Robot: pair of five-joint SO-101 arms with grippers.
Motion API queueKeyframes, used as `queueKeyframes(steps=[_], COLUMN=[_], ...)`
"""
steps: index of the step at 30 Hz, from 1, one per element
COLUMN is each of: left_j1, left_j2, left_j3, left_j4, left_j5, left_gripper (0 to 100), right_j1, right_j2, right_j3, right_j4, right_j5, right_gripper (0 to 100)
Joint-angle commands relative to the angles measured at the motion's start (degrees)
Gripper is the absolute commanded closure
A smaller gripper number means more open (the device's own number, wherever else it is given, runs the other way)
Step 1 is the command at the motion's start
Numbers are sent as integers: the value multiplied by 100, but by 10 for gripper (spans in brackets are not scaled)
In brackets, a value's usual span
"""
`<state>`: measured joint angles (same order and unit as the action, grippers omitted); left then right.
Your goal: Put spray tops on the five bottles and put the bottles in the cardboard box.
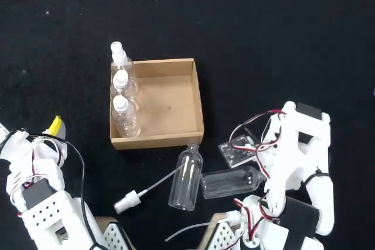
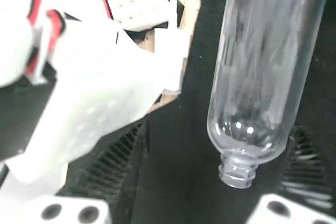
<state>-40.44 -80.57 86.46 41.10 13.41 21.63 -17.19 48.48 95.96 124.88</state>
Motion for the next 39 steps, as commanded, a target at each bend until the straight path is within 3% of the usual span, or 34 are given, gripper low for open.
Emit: queueKeyframes(steps=[1,4,8,13,18,25,29,33,39], left_j1=[-48,-48,-48,-48,-48,-48,-48,-48,-48], left_j2=[-9,-9,-9,-9,-9,-9,-9,-9,-9], left_j3=[-75,-75,-75,-75,-75,-75,-75,-75,-75], left_j4=[-132,-123,-123,-123,-132,-132,-123,-123,-97], left_j5=[-9,-9,-9,-9,-9,-9,-9,-9,-9], left_gripper=[690,690,690,690,690,690,690,690,690], right_j1=[-193,-220,-105,536,1512,1776,1345,396,-668], right_j2=[-321,-295,-277,-277,-277,-268,-268,-312,-312], right_j3=[119,57,-13,-48,-277,-1174,-1868,-2387,-2527], right_j4=[-53,-88,-809,-1820,-2338,-2171,-844,246,316], right_j5=[35,-158,-1125,-2259,-2514,-4905,-4826,-4677,-4686], right_gripper=[650,714,773,753,749,747,747,747,749])
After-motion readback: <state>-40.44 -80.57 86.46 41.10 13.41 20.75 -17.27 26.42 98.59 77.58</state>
